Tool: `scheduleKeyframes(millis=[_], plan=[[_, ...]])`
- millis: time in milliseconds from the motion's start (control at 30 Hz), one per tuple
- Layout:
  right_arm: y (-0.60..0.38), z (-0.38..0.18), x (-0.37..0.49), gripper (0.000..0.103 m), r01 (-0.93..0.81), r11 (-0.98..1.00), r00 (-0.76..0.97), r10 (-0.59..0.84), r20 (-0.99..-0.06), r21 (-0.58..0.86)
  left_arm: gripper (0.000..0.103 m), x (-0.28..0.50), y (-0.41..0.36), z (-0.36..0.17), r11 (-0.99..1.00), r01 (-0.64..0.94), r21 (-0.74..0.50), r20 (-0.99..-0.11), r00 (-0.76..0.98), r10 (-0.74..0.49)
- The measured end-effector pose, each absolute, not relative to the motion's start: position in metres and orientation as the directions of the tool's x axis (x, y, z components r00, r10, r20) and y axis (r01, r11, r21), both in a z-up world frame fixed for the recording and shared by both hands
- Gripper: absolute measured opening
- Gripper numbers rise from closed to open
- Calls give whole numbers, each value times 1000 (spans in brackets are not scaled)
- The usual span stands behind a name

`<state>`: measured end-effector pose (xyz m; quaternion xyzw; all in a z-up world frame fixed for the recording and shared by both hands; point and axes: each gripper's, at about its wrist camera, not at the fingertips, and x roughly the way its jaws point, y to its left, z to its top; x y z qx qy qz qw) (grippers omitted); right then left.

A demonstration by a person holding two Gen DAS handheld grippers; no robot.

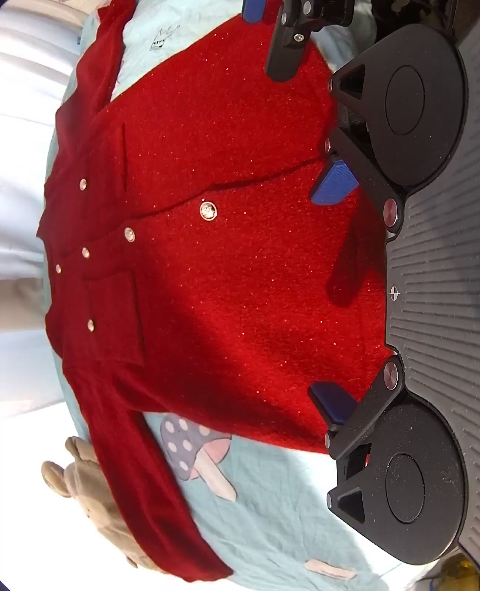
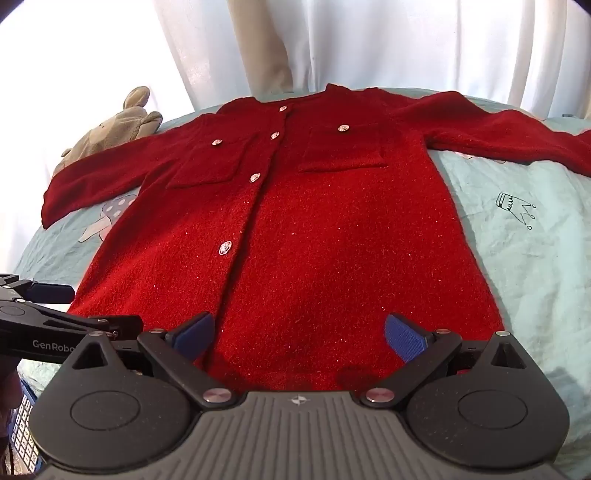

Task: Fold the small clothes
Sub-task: 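Move the right tool toward a cardigan sleeve cuff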

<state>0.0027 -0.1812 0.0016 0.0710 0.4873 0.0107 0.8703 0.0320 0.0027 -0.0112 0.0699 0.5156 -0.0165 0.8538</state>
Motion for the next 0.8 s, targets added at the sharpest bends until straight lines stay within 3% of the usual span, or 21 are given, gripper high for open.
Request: scheduleKeyframes(millis=[533, 667, 800], plan=[[-211, 11, 30, 99, 39, 995, 563, 55, -825, 92, 103, 52, 1, -8, 988, 80, 132, -866, 494, 76], [-271, 41, 49, 99, 166, 986, 712, -130, -690, -15, 103, 69, 4, 5, 987, 52, 149, -839, 535, 98], [-364, 37, 70, 99, 341, 940, 800, -284, -529, 10, 103, 94, 0, 14, 985, 5, 172, -802, 582, 137]])
